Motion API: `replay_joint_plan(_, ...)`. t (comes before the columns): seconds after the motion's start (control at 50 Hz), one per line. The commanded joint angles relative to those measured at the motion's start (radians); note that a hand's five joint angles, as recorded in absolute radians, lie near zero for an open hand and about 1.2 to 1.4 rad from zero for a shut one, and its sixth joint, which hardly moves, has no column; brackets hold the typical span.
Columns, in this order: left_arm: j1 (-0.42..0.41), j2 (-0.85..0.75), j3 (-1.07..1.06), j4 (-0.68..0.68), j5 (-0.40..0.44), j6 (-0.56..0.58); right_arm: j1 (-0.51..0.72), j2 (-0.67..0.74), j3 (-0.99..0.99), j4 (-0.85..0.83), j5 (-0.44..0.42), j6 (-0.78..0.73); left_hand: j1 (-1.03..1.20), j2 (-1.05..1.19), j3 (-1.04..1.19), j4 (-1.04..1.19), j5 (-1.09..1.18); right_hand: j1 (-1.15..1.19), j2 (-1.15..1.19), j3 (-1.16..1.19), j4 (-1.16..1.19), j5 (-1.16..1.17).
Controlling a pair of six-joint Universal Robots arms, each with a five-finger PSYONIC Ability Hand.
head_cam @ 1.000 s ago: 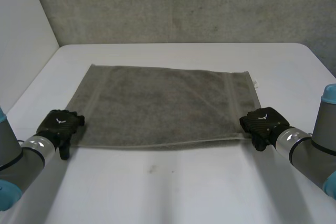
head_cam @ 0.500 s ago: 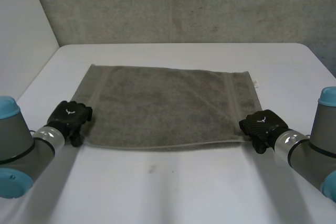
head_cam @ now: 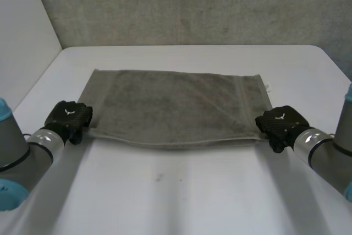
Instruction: Fold the towel.
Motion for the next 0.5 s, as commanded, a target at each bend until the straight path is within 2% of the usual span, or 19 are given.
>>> replay_joint_plan(0.02, -0.002, 0.16, -0.139, -0.032, 0.001, 0.01, -0.052, -0.104, 0.006, 0.215, -0.011, -0.008, 0.218, 0.181, 0.184, 0.181, 0.203, 0.083, 0.076, 0.055, 0.051, 0.061)
replay_joint_plan(0.14, 0.004, 0.288, -0.215, -0.119, 0.001, 0.024, -0.098, -0.158, 0.046, 0.373, -0.023, -0.079, 0.218, 0.181, 0.184, 0.181, 0.203, 0.083, 0.076, 0.055, 0.051, 0.061)
replay_joint_plan(0.18, 0.006, 0.378, -0.256, -0.217, 0.004, 0.027, -0.126, -0.23, 0.101, 0.45, -0.028, -0.185, 0.218, 0.181, 0.184, 0.181, 0.203, 0.083, 0.076, 0.055, 0.051, 0.061)
replay_joint_plan(0.24, 0.007, 0.423, -0.275, -0.268, 0.011, 0.027, -0.153, -0.297, 0.131, 0.52, -0.031, -0.272, 0.218, 0.181, 0.184, 0.181, 0.203, 0.083, 0.076, 0.055, 0.051, 0.061)
replay_joint_plan(0.28, 0.009, 0.482, -0.299, -0.334, 0.044, 0.027, -0.165, -0.327, 0.131, 0.535, -0.037, -0.289, 0.218, 0.181, 0.184, 0.181, 0.203, 0.083, 0.076, 0.055, 0.051, 0.061)
replay_joint_plan(0.42, 0.04, 0.489, -0.279, -0.282, 0.141, 0.026, -0.181, -0.333, 0.06, 0.494, -0.121, -0.261, 0.218, 0.181, 0.184, 0.181, 0.203, 0.083, 0.076, 0.055, 0.051, 0.061)
replay_joint_plan(0.46, 0.044, 0.412, -0.226, -0.204, 0.164, 0.018, -0.173, -0.229, 0.005, 0.443, -0.14, -0.206, 0.218, 0.181, 0.184, 0.181, 0.203, 0.083, 0.076, 0.055, 0.051, 0.061)
replay_joint_plan(0.48, 0.044, 0.412, -0.226, -0.203, 0.164, 0.018, -0.173, -0.229, 0.005, 0.443, -0.14, -0.206, 0.218, 0.181, 0.184, 0.181, 0.203, 0.083, 0.076, 0.055, 0.051, 0.061)
replay_joint_plan(0.5, 0.031, 0.343, -0.185, -0.161, 0.161, 0.017, -0.167, -0.162, -0.039, 0.408, -0.135, -0.179, 0.218, 0.181, 0.184, 0.181, 0.203, 0.083, 0.076, 0.055, 0.051, 0.061)
